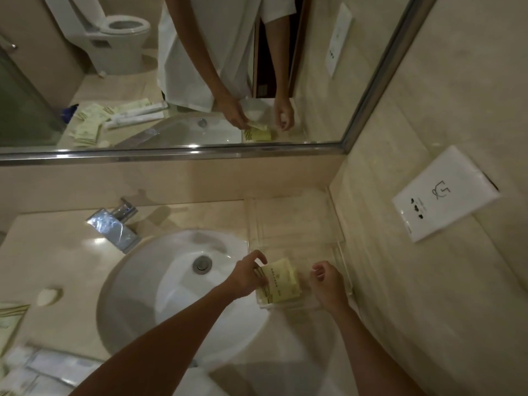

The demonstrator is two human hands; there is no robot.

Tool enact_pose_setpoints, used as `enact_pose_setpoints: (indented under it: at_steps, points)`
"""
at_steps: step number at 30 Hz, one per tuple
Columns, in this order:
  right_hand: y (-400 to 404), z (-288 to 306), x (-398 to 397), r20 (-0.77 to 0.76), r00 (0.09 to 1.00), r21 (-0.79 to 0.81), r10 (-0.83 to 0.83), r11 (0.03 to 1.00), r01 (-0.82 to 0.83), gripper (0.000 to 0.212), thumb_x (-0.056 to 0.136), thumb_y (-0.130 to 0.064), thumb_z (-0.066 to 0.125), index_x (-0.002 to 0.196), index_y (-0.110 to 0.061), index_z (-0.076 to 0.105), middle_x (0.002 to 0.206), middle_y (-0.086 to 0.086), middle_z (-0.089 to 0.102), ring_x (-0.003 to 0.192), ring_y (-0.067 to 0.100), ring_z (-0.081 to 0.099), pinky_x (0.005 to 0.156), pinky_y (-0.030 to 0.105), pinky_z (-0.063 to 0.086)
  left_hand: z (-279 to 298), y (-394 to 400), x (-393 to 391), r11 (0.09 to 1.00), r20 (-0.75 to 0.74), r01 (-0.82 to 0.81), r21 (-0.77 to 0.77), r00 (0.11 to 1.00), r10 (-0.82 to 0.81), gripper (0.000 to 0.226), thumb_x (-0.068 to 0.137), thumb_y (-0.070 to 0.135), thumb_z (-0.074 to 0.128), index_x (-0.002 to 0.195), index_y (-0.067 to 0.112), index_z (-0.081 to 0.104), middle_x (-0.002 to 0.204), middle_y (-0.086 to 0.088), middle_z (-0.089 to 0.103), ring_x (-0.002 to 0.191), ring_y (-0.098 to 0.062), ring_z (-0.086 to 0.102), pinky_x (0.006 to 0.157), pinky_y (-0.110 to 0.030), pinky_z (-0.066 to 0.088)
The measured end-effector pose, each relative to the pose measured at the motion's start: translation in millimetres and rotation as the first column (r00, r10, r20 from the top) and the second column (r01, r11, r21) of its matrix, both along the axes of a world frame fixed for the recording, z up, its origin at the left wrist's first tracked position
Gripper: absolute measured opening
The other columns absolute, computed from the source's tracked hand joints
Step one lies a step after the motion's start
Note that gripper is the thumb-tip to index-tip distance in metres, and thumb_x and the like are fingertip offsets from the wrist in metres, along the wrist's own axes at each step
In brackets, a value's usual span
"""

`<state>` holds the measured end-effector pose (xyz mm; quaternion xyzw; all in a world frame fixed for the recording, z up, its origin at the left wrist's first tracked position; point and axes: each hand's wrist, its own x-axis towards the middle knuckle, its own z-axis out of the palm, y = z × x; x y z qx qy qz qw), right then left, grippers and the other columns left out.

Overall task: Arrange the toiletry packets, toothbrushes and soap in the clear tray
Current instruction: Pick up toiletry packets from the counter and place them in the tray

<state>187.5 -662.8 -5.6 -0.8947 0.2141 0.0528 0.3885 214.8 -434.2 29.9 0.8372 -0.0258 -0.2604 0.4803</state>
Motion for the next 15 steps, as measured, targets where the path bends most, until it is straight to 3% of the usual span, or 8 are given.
enact_pose_setpoints:
  at_steps: [5, 7, 9, 15]
  points:
    - [-10.4, 0.8, 3.6, -0.021, 1.0, 0.001, -0.013, 1.0, 0.013, 0.013, 0.081, -0.008, 0.062, 0.083, -0.021, 0.06, 0.077, 0.002, 0.064, 0.07, 0.02, 0.061, 0.066, 0.03, 0.048, -8.4, -14.6, 1.7, 0.984, 0.049, 0.147, 0.102, 0.987, -0.153, 0.025, 0.08, -0.003, 0.064, 0.096, 0.011, 0.052, 0.088, -0.015, 0.064, 0.068, -0.02, 0.06, 0.049, -0.015, 0.048]
    - [-11.7, 0.1, 2.3, -0.046, 0.999, 0.007, -0.013, 1.0, 0.013, 0.014, 0.081, -0.009, 0.06, 0.081, -0.022, 0.058, 0.076, 0.001, 0.063, 0.07, 0.02, 0.061, 0.066, 0.029, 0.048, -12.1, -16.0, 0.8, 0.972, 0.082, 0.18, 0.154, 0.978, -0.194, 0.019, 0.082, -0.004, 0.06, 0.096, 0.008, 0.053, 0.089, -0.015, 0.065, 0.071, -0.022, 0.062, 0.052, -0.019, 0.052]
    - [-11.7, -1.0, 0.8, -0.07, 0.998, 0.013, -0.008, 1.0, 0.009, 0.013, 0.081, -0.01, 0.059, 0.081, -0.023, 0.058, 0.076, 0.0, 0.063, 0.07, 0.02, 0.061, 0.064, 0.028, 0.047, -15.5, -16.7, 0.7, 0.953, 0.112, 0.204, 0.226, 0.966, -0.234, 0.017, 0.084, -0.005, 0.055, 0.095, 0.008, 0.054, 0.095, -0.014, 0.064, 0.081, -0.024, 0.061, 0.066, -0.031, 0.056]
    - [-9.3, -2.9, 0.1, -0.101, 0.995, 0.033, -0.004, 0.999, 0.007, 0.012, 0.082, -0.01, 0.059, 0.082, -0.022, 0.058, 0.075, -0.001, 0.062, 0.07, 0.019, 0.06, 0.064, 0.027, 0.045, -21.1, -19.5, 0.9, 0.901, 0.158, 0.225, 0.371, 0.941, -0.3, 0.025, 0.085, -0.005, 0.045, 0.101, 0.011, 0.056, 0.107, -0.011, 0.057, 0.093, -0.021, 0.052, 0.075, -0.028, 0.049]
